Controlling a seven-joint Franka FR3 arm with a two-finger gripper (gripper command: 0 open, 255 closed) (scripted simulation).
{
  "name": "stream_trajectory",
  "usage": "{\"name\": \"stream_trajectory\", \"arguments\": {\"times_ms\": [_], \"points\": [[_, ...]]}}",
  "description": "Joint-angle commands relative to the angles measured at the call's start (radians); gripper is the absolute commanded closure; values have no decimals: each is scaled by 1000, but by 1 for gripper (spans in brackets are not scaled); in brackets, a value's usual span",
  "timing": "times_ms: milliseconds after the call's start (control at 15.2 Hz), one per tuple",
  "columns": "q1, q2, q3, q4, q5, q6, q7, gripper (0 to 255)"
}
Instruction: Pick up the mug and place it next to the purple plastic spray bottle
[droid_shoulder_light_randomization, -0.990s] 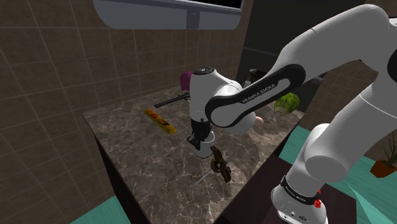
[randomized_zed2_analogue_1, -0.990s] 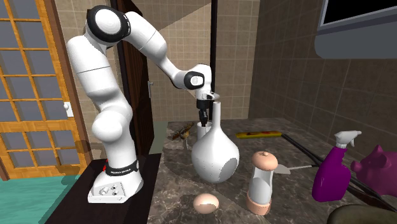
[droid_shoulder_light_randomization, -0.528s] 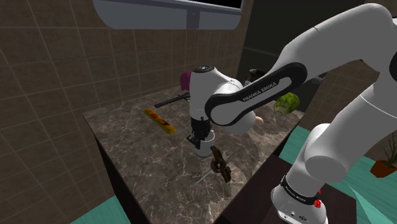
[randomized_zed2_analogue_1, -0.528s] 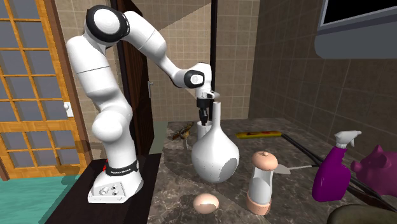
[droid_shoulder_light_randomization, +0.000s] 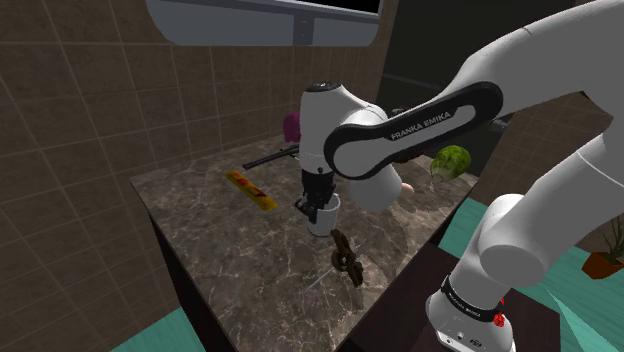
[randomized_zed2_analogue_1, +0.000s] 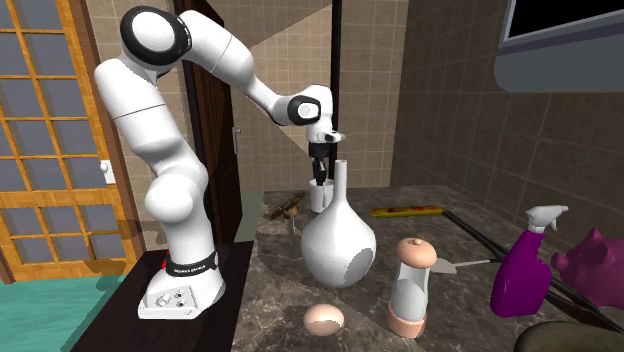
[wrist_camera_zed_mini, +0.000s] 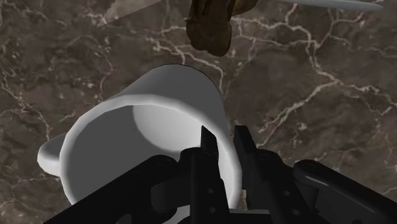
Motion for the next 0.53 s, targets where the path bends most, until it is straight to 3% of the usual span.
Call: {"name": "stream_trajectory", "arguments": {"times_ms": [0,462], "points": [[0,-10,-4,17,2,-27,-4,255],[2,-50,-17,80,9,-129,-17,255]]}}
